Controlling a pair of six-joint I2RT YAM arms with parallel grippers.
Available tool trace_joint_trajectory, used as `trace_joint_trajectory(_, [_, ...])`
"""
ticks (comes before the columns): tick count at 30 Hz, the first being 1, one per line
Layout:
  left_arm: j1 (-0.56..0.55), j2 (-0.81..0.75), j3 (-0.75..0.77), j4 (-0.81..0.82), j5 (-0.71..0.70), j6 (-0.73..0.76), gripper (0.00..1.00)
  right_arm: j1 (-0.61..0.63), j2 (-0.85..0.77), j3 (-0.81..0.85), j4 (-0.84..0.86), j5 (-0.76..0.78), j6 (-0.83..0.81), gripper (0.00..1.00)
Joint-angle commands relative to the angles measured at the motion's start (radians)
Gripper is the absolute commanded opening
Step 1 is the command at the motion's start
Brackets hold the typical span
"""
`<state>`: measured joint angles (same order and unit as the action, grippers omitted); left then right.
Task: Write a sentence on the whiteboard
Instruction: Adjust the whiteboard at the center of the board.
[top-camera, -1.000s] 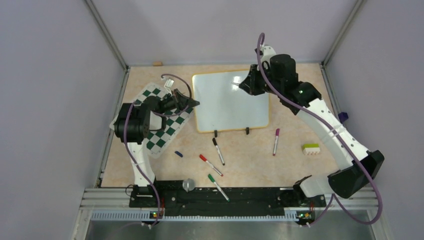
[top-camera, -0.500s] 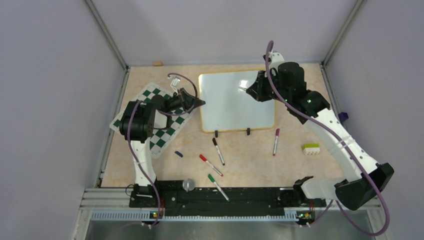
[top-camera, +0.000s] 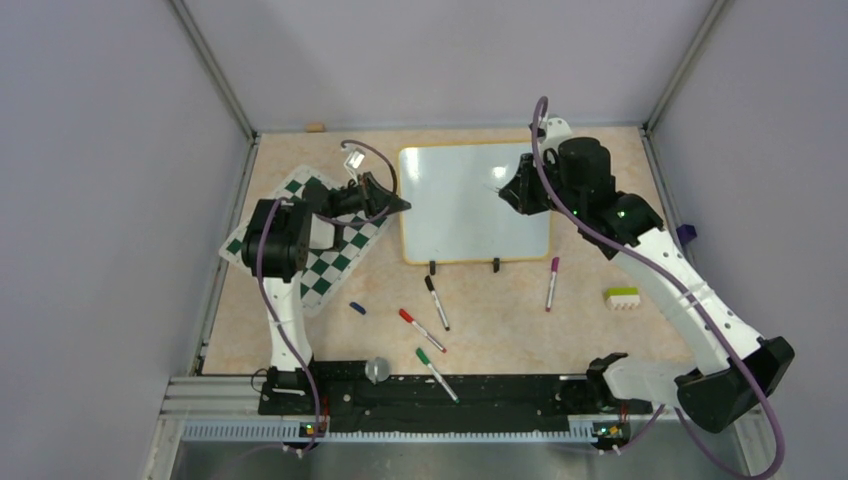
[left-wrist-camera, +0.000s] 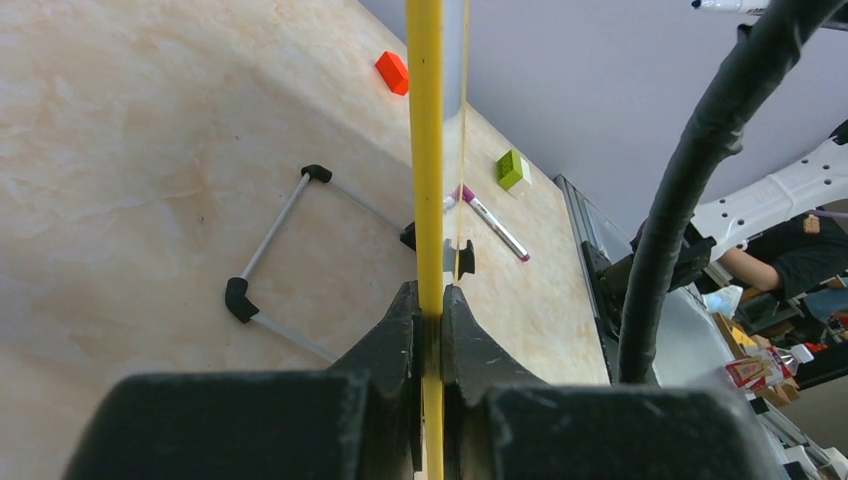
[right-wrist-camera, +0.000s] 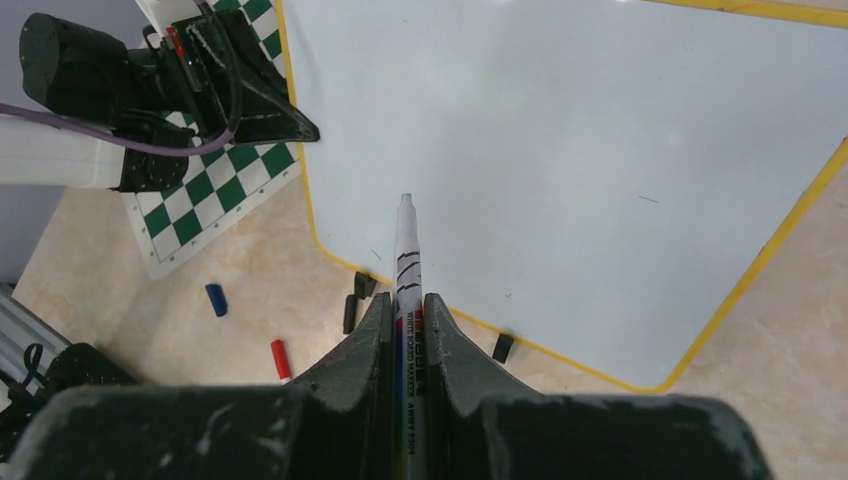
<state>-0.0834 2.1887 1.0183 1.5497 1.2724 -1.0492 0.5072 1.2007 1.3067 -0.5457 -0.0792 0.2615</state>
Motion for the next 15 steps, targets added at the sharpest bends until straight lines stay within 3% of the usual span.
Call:
trace_joint_trajectory(1, [0.027,-0.024,-0.020,0.070,0.133,0.031,0.00,-0.011,-0.033,-0.004,0.029,0.002,-0.016,0.00])
trace_joint_trajectory(11, [0.053,-0.042,-0.019,0.070,0.133,0.075,0.00,-0.012,-0.019,-0.004,0.042,-0.012,-0.028,0.00])
trace_joint_trajectory(15, [0.054,-0.068,-0.061,0.070,0.125,0.104,0.18,-0.011,-0.017,-0.003,0.056,-0.014,-0.021,0.00])
